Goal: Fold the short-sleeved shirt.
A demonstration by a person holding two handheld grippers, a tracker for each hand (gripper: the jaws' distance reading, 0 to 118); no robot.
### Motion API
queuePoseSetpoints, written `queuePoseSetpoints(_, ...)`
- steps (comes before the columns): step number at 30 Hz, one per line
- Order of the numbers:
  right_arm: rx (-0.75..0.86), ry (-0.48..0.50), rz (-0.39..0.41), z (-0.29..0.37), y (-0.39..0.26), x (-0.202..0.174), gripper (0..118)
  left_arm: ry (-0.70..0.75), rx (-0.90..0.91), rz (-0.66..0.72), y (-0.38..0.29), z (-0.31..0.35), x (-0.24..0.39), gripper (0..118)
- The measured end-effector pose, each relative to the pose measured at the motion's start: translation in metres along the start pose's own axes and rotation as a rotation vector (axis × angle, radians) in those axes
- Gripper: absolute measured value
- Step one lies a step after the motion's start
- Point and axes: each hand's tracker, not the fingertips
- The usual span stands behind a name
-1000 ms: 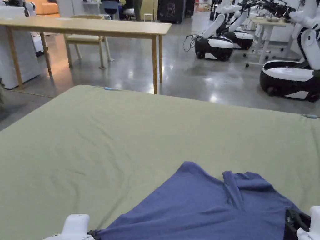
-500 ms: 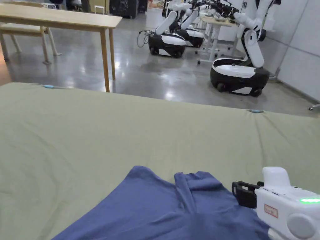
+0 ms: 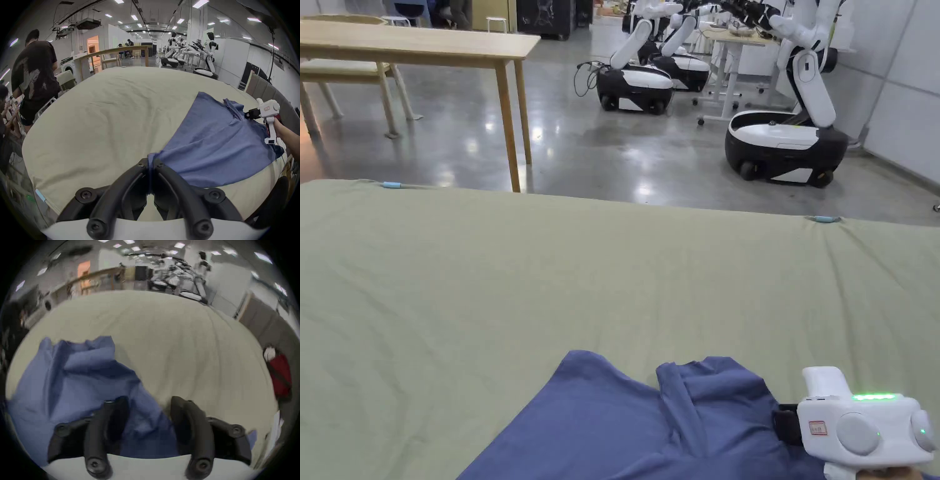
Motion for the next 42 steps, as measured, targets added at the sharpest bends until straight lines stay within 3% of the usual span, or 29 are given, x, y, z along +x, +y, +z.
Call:
queuePoseSetpoints(2, 0.014, -0.016, 0.034, 0.006, -0.004, -0.009, 13, 0.0, 0.002, -0.014, 0.004, -0.001, 0.003, 3)
queuePoseSetpoints(3, 0.008, -0.022, 0.061, 0.009, -0.003, -0.013, 6, -0.003, 0.002, -0.016, 0.006, -0.001, 0.005, 3)
queuePoseSetpoints(5, 0.003, -0.005, 0.077, 0.017, -0.003, -0.016, 6, -0.013, 0.01, -0.013, 0.01, 0.0, 0.009, 3)
queuePoseSetpoints(10, 0.139, 0.098, -0.006, 0.081, 0.007, -0.001, 6, -0.034, 0.043, -0.034, 0.033, 0.007, 0.023, 3)
queuePoseSetpoints(14, 0.319, 0.136, 0.035, 0.167, 0.02, 0.013, 5, 0.005, 0.187, -0.066, 0.075, 0.019, 0.04, 3)
queuePoseSetpoints(22, 0.69, -0.002, 0.145, 0.325, 0.069, 0.042, 5, 0.004, 0.37, -0.109, 0.202, 0.062, 0.078, 3)
queuePoseSetpoints(28, 0.818, -0.081, 0.139, 0.392, 0.134, 0.065, 5, 0.055, 0.492, -0.139, 0.303, 0.094, 0.095, 3)
queuePoseSetpoints(33, 0.911, -0.076, 0.079, 0.439, 0.191, 0.073, 5, 0.141, 0.547, -0.135, 0.383, 0.119, 0.103, 3)
queuePoseSetpoints(38, 1.008, -0.141, 0.096, 0.474, 0.235, 0.062, 5, 0.163, 0.649, -0.086, 0.445, 0.158, 0.104, 3)
queuePoseSetpoints(42, 1.04, -0.139, 0.081, 0.486, 0.258, 0.056, 5, 0.212, 0.72, -0.112, 0.471, 0.179, 0.104, 3)
